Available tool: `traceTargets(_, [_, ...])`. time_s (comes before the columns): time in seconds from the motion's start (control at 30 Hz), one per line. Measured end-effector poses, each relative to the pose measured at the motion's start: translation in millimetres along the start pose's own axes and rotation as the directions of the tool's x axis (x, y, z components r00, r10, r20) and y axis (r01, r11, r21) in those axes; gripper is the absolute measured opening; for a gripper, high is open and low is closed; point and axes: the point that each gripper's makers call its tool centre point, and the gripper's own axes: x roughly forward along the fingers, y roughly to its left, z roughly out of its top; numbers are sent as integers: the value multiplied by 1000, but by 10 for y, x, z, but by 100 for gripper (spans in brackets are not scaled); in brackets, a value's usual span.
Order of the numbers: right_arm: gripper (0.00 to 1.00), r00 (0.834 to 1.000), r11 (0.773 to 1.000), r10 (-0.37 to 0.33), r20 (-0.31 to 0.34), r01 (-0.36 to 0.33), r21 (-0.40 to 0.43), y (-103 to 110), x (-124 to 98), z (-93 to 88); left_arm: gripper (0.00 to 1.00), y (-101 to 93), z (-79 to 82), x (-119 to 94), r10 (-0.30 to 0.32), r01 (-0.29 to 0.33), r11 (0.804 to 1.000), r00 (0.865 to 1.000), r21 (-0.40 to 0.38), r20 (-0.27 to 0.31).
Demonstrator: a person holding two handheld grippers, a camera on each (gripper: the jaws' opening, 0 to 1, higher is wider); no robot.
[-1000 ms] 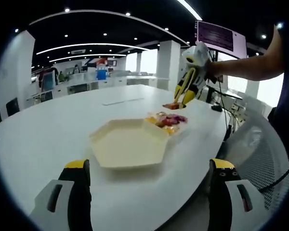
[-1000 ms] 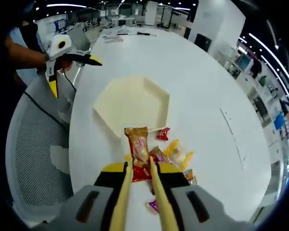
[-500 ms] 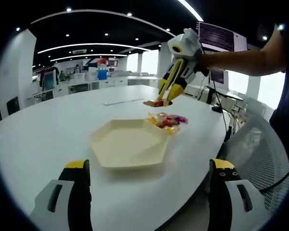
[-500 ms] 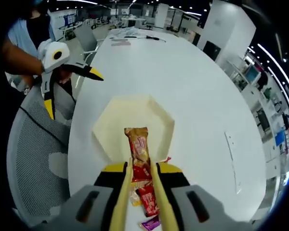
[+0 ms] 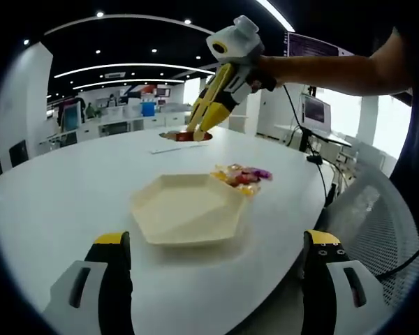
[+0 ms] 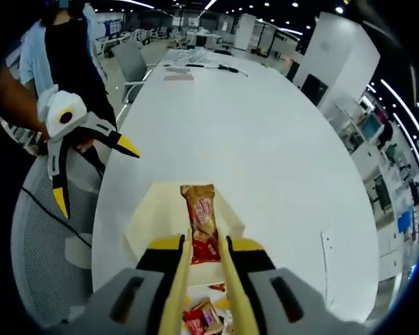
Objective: Place the target food into the container with the food tongs after gripping and lifting it, then release it inside without dropping or visibly crushing the food.
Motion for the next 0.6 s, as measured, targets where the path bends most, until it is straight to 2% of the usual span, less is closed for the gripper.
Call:
traceTargets(0.23, [22,1000,1000,1,-6,-1,-2,-38,107,93,100,8,5,-5,2,-2,1000,1000,-2,2])
traceTargets(0.53, [24,1000,1000,-10,-16,10,-20,-54,126,65,100,13,9,-4,1,-1,1000,1000,-4,4])
traceTargets(0.6, [25,999,999,35,-6,-35,13,20,138,65,100,9,11,-2,-1,1,1000,1000,-4,5])
